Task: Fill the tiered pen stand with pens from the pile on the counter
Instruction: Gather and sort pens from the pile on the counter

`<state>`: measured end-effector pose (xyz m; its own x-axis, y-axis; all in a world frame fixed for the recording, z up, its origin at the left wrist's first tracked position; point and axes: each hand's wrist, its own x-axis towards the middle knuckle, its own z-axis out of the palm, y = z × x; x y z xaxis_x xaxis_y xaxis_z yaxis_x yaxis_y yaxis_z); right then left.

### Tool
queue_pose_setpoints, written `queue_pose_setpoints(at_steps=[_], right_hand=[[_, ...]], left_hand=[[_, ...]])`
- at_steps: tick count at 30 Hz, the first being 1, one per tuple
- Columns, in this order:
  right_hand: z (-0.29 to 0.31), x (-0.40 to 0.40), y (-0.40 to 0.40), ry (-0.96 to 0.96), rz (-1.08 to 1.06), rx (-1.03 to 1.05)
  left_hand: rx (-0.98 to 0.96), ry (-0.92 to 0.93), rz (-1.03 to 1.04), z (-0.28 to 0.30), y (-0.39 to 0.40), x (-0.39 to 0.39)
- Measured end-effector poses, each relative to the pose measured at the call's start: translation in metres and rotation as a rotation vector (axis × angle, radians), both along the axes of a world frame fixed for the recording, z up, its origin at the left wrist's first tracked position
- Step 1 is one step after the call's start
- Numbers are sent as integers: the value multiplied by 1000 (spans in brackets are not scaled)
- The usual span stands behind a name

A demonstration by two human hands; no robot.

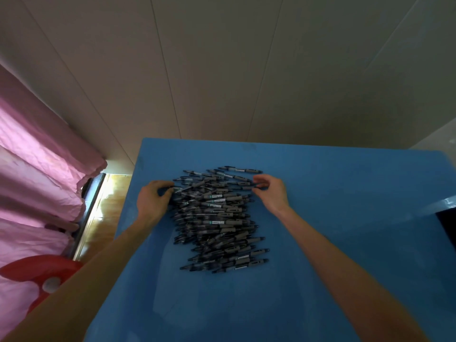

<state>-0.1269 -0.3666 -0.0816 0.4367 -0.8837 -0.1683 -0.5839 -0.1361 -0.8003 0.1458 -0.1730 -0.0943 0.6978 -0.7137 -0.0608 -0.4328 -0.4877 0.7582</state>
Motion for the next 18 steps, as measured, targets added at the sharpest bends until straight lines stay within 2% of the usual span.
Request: queue_pose_setpoints(at_steps=[6,18], right_hand=[[-7,-6,-2,-50,-24,-47],[-9,-1,-10,-72,-32,-75]], left_hand=[[26,29,-100,-3,-3,27],[54,-95,-342,7,-11,45]])
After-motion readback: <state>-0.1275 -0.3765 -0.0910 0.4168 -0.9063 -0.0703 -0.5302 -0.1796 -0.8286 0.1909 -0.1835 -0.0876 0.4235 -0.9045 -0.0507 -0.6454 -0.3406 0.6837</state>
